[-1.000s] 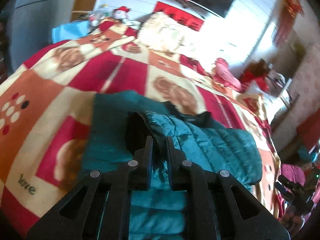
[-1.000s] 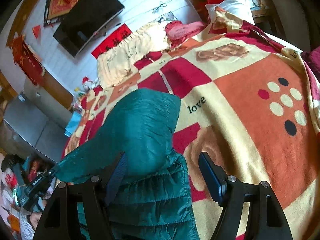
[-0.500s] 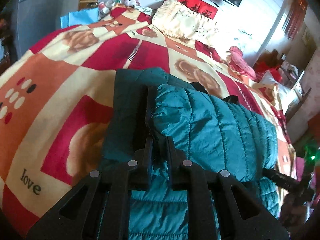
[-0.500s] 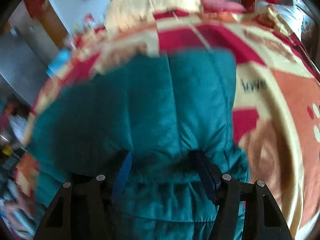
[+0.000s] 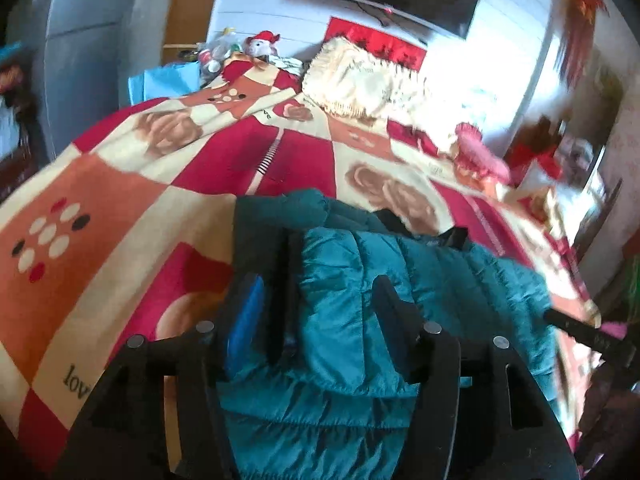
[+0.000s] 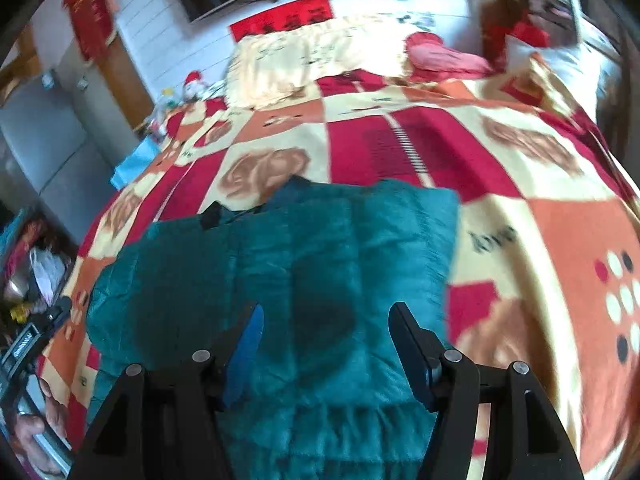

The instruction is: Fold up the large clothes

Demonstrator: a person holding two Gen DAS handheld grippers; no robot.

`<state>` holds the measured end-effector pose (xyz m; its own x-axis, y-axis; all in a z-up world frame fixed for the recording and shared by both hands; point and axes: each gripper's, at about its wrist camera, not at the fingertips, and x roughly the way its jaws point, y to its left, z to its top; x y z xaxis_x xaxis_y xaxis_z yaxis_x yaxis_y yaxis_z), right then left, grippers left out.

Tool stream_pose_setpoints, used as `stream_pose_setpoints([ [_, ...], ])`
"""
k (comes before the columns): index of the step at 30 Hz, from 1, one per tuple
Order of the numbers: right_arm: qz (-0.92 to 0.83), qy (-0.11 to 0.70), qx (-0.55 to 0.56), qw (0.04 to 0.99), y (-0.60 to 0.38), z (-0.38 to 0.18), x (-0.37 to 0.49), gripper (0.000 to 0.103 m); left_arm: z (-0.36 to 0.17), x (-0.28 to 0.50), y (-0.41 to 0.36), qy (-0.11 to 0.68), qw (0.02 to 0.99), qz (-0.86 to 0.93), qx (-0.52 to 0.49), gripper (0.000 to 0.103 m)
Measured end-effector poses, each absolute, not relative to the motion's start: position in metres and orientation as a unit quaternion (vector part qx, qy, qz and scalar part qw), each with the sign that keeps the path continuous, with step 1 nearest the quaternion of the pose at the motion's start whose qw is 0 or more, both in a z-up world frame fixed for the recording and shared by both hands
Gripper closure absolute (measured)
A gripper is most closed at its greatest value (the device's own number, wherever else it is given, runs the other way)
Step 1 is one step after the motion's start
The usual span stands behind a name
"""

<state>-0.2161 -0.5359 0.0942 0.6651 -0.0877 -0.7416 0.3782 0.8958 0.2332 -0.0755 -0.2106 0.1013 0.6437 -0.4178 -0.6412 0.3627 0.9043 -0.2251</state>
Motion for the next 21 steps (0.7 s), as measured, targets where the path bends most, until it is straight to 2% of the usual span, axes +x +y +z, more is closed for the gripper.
stream_pose_setpoints([
  [6,-0.155,0.399,0.131,0.894,-0.529,0.069,-0.168,0.04,0.057,-0.037,-0.265,0.414,0.887,-0.198,0.045,0.047],
  [10,-0.223,0.404,0.13,0.878,-0.561,0.045,-0.162,0.04,0.044,-0.025,-0.28,0.405,0.89,-0.201,0.056,0.038],
  [13,-0.235,0.407,0.173,0.865,-0.59,0.029,-0.165,0.04,0.039,-0.024,-0.283,0.399,0.892,-0.199,0.071,0.033],
  [16,-0.227,0.412,0.185,0.863,-0.594,0.035,-0.168,0.04,0.038,-0.022,-0.274,0.402,0.89,-0.208,0.06,0.032],
  [21,-0.201,0.365,0.216,0.883,-0.581,0.075,-0.202,0.04,0.037,-0.02,-0.27,0.409,0.886,-0.216,0.047,0.032],
])
